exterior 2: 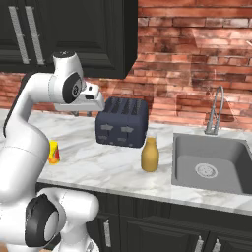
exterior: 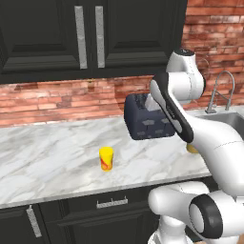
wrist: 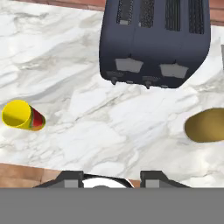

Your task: Place the pitcher and cup on the dining counter for serving.

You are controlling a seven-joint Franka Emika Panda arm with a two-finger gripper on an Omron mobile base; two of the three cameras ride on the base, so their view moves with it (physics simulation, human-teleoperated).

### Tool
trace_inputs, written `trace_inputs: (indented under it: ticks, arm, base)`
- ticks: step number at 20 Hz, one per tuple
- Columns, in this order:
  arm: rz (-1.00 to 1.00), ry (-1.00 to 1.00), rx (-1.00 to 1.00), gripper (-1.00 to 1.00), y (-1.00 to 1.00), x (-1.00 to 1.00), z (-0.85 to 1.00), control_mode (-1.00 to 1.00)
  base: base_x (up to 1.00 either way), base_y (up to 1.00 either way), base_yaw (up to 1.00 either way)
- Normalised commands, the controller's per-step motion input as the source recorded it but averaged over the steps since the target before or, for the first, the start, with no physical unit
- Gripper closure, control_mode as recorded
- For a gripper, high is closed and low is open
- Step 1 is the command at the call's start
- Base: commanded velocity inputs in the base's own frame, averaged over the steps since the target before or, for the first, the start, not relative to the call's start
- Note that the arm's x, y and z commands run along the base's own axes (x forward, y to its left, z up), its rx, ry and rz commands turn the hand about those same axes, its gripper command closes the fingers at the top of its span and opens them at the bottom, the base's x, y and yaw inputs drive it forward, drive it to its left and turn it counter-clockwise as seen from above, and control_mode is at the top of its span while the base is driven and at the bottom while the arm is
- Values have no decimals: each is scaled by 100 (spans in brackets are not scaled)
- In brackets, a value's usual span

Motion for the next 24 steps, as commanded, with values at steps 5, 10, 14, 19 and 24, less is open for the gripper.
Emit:
trace_inputs:
  ticks: [5,10,14,19,24]
  arm:
    - [0,0,5,-100,22,-13,0,-100]
    - [1,2,0,-100,77,-22,-21,-100]
    - [6,15,-14,-100,100,-3,-49,-100]
    - [9,22,-23,-100,100,0,-57,-100]
    - [4,20,-6,-100,70,0,-57,-100]
  base:
    - [0,0,0]
    - [0,0,0]
    - [0,0,0]
    - [0,0,0]
    - [0,0,0]
